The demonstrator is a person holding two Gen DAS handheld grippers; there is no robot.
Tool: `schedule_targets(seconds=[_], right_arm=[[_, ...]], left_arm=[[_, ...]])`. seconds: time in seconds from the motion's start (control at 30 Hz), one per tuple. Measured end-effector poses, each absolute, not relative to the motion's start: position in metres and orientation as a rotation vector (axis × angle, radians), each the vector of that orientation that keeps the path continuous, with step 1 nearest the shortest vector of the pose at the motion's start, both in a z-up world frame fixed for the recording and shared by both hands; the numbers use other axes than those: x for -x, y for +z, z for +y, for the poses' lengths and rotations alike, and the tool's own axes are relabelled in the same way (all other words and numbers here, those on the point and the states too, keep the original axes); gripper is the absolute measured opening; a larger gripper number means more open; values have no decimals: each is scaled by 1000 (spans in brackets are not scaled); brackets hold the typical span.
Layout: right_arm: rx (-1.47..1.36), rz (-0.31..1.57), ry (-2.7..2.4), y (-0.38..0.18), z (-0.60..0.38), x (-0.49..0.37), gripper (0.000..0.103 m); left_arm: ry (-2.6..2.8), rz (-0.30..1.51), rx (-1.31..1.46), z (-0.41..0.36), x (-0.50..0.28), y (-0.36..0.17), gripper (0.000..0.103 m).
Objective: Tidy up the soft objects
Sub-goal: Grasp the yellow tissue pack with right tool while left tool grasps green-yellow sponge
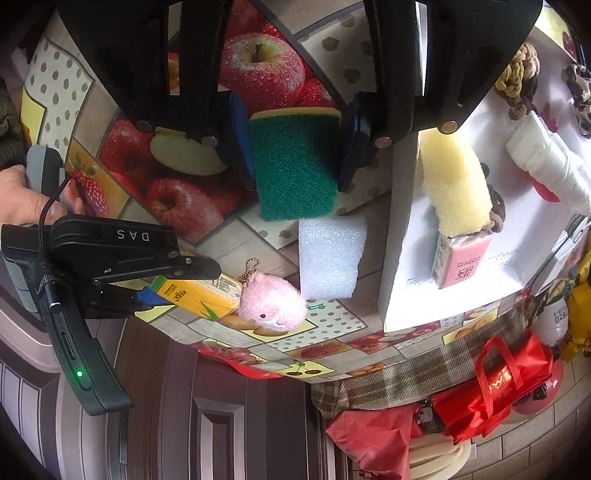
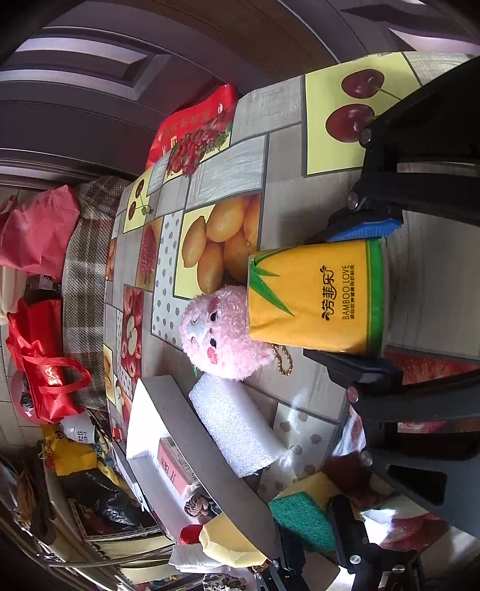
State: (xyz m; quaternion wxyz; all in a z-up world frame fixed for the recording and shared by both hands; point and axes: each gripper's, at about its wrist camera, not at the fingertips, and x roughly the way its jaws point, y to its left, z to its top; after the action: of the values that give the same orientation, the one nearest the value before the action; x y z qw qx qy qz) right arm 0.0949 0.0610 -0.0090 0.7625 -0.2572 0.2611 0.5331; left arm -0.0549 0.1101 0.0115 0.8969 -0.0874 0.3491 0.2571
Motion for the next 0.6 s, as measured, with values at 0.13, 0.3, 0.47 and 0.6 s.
schedule_targets(seconds=[0.13,0.3,0.47,0.6], right_arm=[[532,523,1142,-3,55,-95,50],[472,525,1134,1,50,-103,50],[342,454,1078,13,27,-108,50],[209,411,1030,21,2,-111,50]], left_arm=[[512,663,178,107,62,19,41],[487,546,136,94,78,33,41],[525,426,101,85,98,44,41],[595,375,100,90,112,48,41]])
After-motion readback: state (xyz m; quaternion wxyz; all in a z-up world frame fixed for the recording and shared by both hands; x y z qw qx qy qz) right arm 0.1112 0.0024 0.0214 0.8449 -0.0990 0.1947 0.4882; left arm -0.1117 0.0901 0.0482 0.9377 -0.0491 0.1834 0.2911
